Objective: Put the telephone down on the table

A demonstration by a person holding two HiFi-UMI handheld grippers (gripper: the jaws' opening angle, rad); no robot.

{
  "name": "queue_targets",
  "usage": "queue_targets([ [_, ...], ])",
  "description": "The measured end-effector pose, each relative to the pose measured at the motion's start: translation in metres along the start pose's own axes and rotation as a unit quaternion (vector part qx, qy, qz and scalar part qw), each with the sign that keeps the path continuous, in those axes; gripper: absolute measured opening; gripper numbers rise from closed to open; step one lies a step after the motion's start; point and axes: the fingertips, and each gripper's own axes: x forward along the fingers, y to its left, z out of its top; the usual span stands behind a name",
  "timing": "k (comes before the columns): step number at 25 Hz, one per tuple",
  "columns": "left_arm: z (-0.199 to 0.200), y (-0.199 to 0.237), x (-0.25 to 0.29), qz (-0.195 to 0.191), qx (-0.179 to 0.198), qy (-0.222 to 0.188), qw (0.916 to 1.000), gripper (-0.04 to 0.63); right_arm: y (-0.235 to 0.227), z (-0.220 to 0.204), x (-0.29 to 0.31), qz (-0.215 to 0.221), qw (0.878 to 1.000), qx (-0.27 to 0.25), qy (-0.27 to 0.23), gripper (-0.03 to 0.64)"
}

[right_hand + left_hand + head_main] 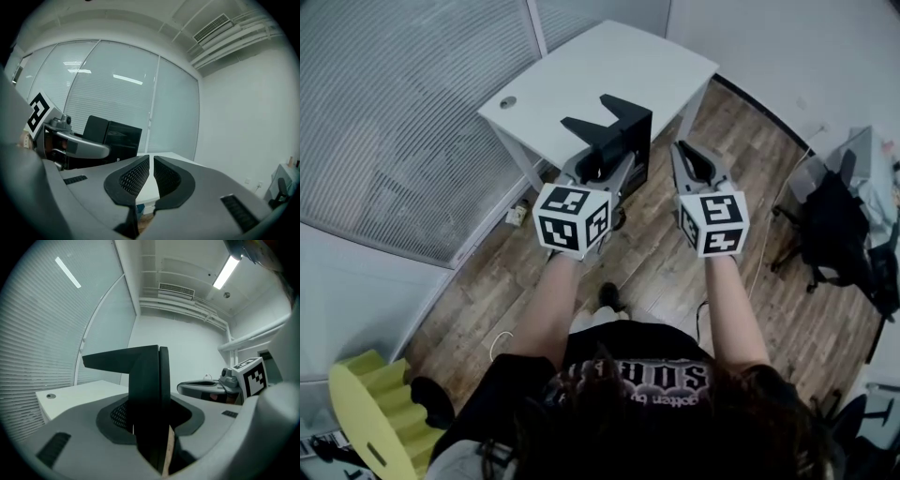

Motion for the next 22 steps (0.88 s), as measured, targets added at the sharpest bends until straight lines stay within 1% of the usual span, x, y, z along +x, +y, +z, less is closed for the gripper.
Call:
queue_targets([
  [5,0.007,0.031,0.013,-0.019,-0.012,0.007,0.9997,0.167,0.007,0.006,0.035,0.019,1.0,-0.002,0.001,0.036],
  [7,0.008,0.04,0.018,-0.026,-0.013,0.011,0.9995,0.167,0.009,0.005,0.045,0.031,1.0,-0.001,0.004,0.059],
  [9,0.01,0.046,0.024,-0.032,-0.008,0.015,0.9994,0.167,0.009,0.006,0.054,0.043,0.999,0.002,0.004,0.1],
  [14,0.019,0.064,0.042,-0.059,-0.005,0.018,0.9981,0.167,0.012,0.016,0.084,0.067,0.998,0.004,-0.002,0.148],
  [18,0.021,0.071,0.054,-0.087,0.005,0.027,0.9959,0.167,0.018,0.021,0.1,0.09,0.996,0.004,-0.007,0.178],
  [22,0.025,0.076,0.069,-0.111,0.0,0.031,0.9934,0.167,0.01,0.024,0.113,0.101,0.995,0.011,-0.009,0.19],
])
